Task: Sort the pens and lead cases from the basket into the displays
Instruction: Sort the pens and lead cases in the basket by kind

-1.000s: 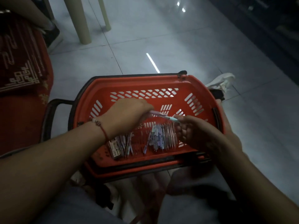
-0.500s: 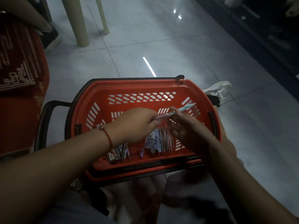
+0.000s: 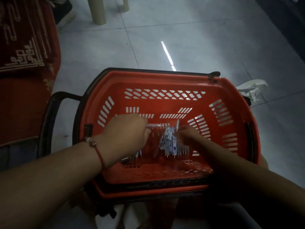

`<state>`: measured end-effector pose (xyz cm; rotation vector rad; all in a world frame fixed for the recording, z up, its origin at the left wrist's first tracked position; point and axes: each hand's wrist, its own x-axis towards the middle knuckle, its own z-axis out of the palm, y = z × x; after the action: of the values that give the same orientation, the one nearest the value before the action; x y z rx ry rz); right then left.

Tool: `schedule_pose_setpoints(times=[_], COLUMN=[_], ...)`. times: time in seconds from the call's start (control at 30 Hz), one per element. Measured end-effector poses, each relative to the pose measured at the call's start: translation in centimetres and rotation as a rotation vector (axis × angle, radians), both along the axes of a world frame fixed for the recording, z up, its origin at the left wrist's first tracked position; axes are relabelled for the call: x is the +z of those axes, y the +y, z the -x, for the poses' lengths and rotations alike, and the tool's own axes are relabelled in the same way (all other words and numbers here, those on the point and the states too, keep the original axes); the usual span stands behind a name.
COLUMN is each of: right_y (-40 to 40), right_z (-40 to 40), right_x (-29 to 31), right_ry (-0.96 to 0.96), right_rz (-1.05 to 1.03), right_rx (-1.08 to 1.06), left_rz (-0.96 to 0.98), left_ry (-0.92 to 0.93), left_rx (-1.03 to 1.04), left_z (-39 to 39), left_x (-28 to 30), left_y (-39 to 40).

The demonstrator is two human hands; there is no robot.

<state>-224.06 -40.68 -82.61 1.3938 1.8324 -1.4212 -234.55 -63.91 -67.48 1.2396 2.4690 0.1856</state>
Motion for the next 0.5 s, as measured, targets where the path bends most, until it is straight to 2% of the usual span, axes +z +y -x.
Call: schedule_pose_setpoints(times=[0.1, 0.2, 0.4, 0.5], right_y=[-0.8, -1.6, -2.0, -2.5], right_z=[0.6, 1.2, 2.3, 2.9], right_x=[-3.2, -4.5, -8.4, -7.8], right_ry=[-0.147, -0.203, -0.275, -0.253], right_rz=[-0.109, -0.104, -0.222, -0.209], right_rx=[0.245, 0.365, 0.468, 0.483], left_rz=[0.053, 0.076, 0.074, 0.119], left_ry=[-0.046, -0.065, -0.13, -0.161], left_rx=[-0.036, -0.074, -0.074, -0.094], left_z=[-0.8, -1.4, -1.3, -1.2], left_x=[-1.1, -1.8, -3.1, -3.5], left_y=[-0.4, -0.6, -0.7, -1.1])
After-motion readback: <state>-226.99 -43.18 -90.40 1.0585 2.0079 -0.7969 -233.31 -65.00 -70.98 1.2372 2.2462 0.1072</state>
